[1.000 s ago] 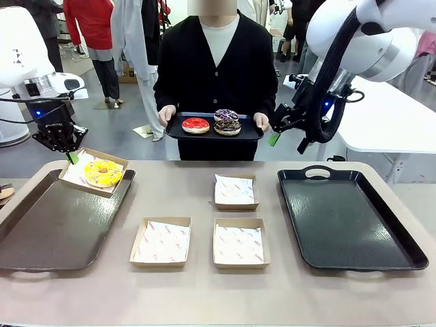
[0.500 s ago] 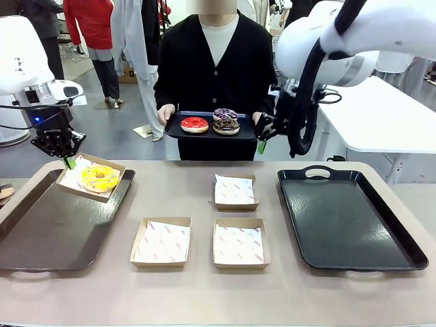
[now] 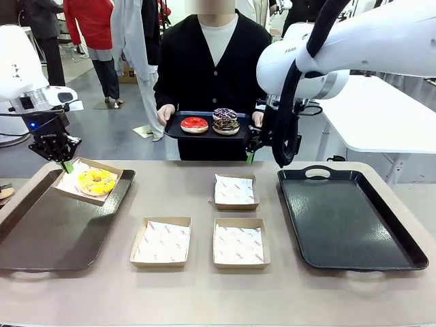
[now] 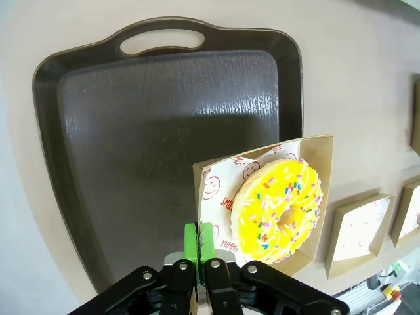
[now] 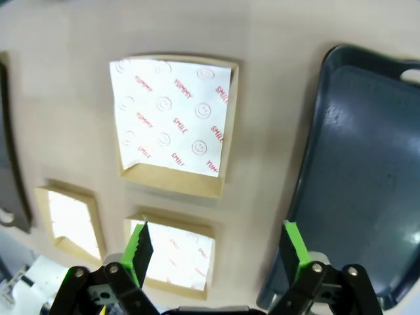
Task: Individually package the donuts and arrange them on the tray.
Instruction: Place the picked Paper togo box on the Handle tray while simultaneously picking up another Paper togo box from the table with the other hand.
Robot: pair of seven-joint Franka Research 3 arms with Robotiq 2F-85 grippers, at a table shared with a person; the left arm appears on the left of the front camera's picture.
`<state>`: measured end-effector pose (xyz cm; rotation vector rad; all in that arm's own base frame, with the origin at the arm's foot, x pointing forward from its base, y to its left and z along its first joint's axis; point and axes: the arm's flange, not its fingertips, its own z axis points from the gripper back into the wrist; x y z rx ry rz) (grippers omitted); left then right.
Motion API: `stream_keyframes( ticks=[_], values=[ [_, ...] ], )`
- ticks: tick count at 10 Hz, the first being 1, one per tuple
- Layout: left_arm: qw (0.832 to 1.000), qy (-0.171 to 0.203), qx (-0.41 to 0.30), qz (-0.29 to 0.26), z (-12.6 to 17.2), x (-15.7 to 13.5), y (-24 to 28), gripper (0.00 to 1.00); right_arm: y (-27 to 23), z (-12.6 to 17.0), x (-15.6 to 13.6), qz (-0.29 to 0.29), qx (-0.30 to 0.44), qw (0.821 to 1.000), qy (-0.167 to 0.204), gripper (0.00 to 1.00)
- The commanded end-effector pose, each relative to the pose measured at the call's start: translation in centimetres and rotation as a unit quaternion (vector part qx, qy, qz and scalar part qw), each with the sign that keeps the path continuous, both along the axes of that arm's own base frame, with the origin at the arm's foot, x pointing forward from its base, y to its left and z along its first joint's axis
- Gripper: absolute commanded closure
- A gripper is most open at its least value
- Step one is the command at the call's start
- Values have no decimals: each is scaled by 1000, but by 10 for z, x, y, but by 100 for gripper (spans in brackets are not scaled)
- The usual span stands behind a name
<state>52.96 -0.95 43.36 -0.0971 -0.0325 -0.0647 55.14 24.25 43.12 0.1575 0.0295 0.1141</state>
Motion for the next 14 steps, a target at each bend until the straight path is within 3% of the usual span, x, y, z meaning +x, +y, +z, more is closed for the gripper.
stream_keyframes(
  ticks=[1,4,6,11,14],
  values=[
    [1000,-4,-22,-15,-1,7,4,99,12,-7,17,-8,-35,999,-18,0],
    [1000,-6,-16,-12,-5,13,4,99,17,-35,38,-50,-50,997,-28,0],
    [1000,2,-8,-6,-6,6,-1,99,17,-33,37,-50,-14,998,-30,0],
    [1000,4,-8,-6,-8,7,-1,99,12,-38,34,-36,-32,999,-20,0],
    [999,-30,22,10,-14,20,-11,99,17,-62,42,-68,-44,997,-15,0]
  ],
)
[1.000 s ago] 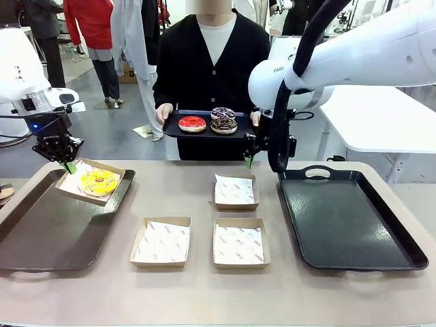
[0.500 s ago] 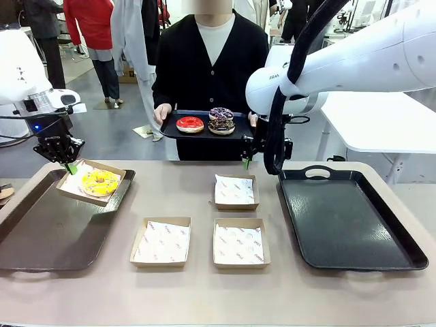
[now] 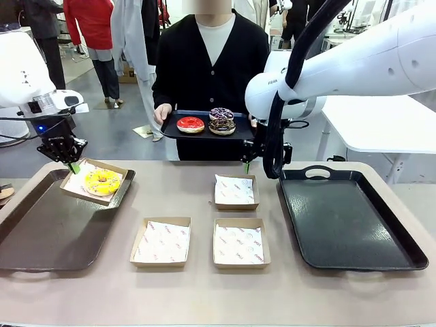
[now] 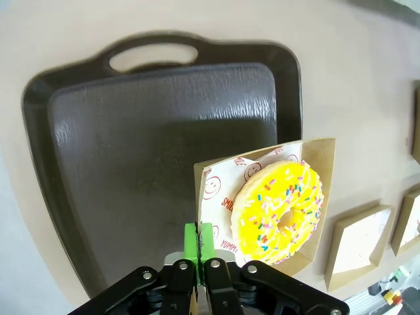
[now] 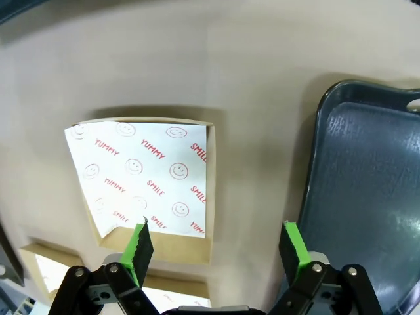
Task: Individually package the donuts and arrange them on the tray.
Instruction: Place the picked Paper togo box on the Handle tray while simultaneously picking up another Paper togo box from the table with the other hand.
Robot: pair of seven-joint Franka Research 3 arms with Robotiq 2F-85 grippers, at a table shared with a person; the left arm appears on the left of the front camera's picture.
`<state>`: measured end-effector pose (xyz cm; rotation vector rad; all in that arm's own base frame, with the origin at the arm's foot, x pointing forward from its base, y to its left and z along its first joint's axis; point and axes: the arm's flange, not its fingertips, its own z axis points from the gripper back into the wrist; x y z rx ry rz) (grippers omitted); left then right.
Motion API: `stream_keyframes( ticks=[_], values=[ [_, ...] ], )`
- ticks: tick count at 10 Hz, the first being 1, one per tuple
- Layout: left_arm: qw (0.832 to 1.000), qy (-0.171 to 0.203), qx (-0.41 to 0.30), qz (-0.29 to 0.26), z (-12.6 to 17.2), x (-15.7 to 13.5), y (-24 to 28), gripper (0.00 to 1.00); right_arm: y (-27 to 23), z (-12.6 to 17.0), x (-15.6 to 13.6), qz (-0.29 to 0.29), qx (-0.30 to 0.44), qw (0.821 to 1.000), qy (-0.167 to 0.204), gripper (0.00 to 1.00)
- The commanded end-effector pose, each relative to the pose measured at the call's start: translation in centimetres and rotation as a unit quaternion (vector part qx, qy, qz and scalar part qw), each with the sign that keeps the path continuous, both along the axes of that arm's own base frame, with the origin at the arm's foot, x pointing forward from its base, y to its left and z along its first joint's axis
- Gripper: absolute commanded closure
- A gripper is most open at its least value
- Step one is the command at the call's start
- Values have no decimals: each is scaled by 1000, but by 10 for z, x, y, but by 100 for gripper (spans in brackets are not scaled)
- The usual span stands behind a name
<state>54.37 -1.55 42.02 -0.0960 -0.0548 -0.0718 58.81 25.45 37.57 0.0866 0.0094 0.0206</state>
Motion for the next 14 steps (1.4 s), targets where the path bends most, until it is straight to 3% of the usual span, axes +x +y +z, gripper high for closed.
stream_keyframes(
  ticks=[1,4,8,14],
  values=[
    [999,-35,33,19,-1,7,-9,99,8,-13,5,-26,-14,1000,-9,0],
    [997,-47,61,25,-10,16,-14,99,15,-29,8,-26,-22,999,0,0],
    [998,-25,49,25,-21,23,-10,99,23,-48,17,-24,-32,999,7,0],
    [999,2,26,23,-26,31,-2,99,25,-55,23,-26,-38,999,3,0]
  ],
)
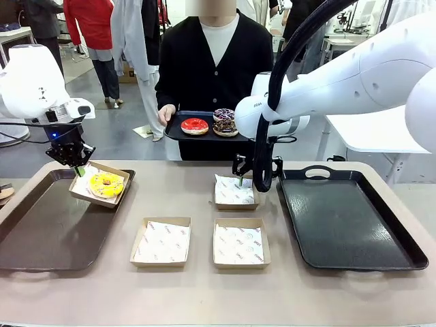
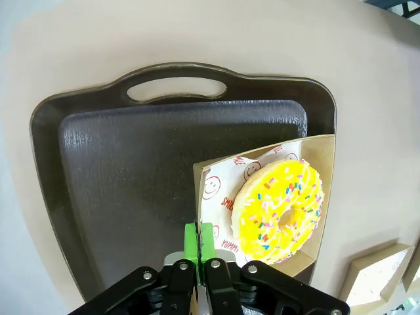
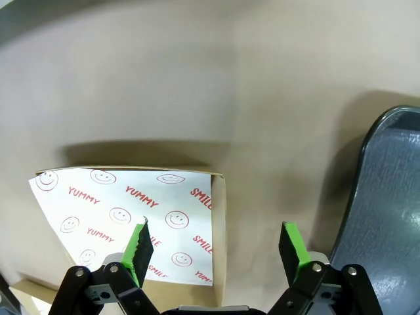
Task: Individually package the donuts and arrange them on the tray.
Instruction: Place the picked Paper togo box on the Handle tray while simultaneously picking up another Paper togo box from the table with the other hand.
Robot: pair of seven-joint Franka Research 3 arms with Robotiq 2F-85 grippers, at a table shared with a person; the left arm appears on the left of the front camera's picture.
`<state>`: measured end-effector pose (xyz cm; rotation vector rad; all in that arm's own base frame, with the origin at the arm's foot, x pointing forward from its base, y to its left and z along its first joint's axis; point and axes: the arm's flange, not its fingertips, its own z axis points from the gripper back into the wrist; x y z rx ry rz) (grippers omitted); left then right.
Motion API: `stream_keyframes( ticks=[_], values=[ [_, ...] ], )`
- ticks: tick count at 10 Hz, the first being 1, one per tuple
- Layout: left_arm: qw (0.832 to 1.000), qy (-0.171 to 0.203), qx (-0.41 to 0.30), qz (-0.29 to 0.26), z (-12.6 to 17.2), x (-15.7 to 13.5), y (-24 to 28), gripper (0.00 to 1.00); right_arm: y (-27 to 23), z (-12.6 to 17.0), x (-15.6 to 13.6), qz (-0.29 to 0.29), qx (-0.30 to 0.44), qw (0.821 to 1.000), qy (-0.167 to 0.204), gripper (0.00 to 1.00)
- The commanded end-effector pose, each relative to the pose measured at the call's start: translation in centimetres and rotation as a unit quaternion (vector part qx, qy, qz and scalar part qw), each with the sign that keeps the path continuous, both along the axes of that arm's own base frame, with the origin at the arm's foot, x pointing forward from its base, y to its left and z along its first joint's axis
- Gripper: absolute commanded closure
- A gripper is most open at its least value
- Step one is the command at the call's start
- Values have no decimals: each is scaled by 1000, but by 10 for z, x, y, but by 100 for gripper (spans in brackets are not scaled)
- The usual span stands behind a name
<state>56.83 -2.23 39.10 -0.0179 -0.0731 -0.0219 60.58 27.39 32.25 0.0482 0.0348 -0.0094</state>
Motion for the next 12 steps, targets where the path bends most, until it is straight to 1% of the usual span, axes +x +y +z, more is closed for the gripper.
stream_keyframes(
  ticks=[1,2,3,4,5,6,7,8,9,10,12],
  values=[
    [1000,16,-18,-2,3,8,6,99,5,-3,5,-11,-19,1000,-10,0],
    [1000,20,-20,-1,2,10,7,99,6,-4,6,-10,-18,1000,-10,0],
    [1000,24,-20,0,-1,12,8,99,5,-5,6,-8,-17,1000,-8,57],
    [999,27,-20,1,-3,14,8,99,4,-5,6,-7,-17,1000,-5,57],
    [999,27,-24,-4,-3,13,8,99,4,-4,5,-7,-16,1000,-4,100],
    [999,25,-26,-5,-3,14,8,41,3,-4,6,-9,-16,1000,-5,60],
    [999,24,-25,-6,-2,13,7,41,3,-4,5,-11,-15,1000,-5,100],
    [999,22,-24,-7,-1,12,7,0,3,-4,5,-11,-15,1000,-5,100],
    [999,22,-24,-7,-1,12,7,38,2,-4,5,-11,-15,1000,-5,100],
    [999,23,-23,-8,-1,12,7,0,2,-4,5,-11,-14,1000,-4,100],
    [999,20,-23,-11,1,9,6,0,1,-4,3,-14,-13,1000,-3,100]
  ],
)
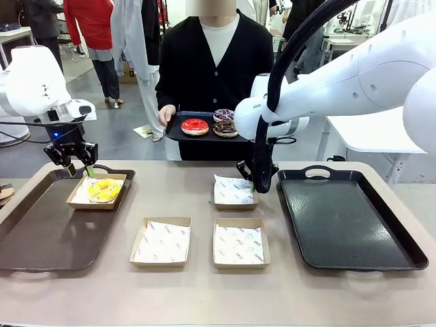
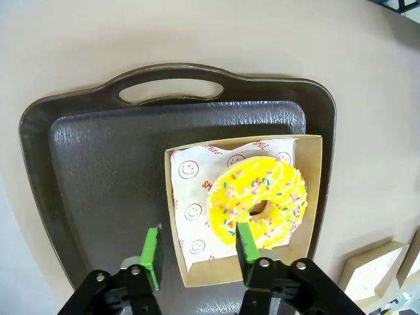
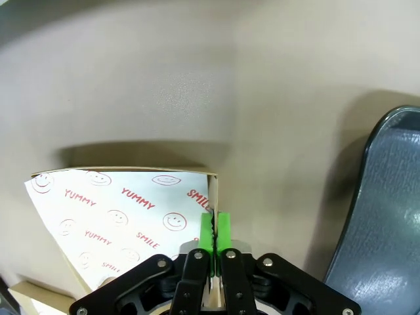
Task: Individually package the donuts and arrange them on the tray.
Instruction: Place the picked Paper togo box on the Handle tray while simultaneously picking up another Paper togo box from the table with the other hand.
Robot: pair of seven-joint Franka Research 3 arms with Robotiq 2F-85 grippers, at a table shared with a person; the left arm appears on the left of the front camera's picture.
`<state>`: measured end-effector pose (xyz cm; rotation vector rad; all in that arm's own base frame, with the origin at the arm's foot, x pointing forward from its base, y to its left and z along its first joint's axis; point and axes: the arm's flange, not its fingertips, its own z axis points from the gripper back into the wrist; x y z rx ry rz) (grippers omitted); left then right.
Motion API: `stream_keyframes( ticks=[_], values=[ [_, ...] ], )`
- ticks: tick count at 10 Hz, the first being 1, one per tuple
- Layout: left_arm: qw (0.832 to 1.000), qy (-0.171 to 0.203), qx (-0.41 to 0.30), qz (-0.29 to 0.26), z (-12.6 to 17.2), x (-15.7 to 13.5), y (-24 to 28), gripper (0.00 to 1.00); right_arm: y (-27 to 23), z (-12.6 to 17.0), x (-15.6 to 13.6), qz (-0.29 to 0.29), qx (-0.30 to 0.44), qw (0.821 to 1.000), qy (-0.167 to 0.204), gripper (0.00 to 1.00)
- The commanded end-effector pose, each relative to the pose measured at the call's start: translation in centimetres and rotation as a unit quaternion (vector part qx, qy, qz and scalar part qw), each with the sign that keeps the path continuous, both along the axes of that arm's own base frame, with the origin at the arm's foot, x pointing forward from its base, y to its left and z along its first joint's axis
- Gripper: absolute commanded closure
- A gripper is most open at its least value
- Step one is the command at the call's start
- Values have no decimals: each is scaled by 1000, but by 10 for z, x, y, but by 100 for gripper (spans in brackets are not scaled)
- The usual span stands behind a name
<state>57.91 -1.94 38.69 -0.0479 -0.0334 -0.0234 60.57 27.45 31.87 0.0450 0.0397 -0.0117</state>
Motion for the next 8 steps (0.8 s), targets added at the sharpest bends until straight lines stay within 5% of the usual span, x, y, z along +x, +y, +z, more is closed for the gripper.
stream_keyframes(
  ticks=[1,3,4,6,8],
  values=[
    [1000,-2,-9,-11,7,-3,3,0,0,2,3,-15,-10,1000,-6,100],
    [1000,-2,-11,-14,8,-5,3,0,-1,4,1,-16,-11,1000,-6,100],
    [1000,0,-15,-16,9,-7,3,13,-1,4,1,-16,-11,1000,-6,100],
    [1000,3,-18,-21,11,-10,2,0,-1,7,-1,-16,-9,1000,-7,100],
    [999,18,-39,-31,14,-20,0,0,-1,21,-8,-15,1,1000,8,100]
  ],
)
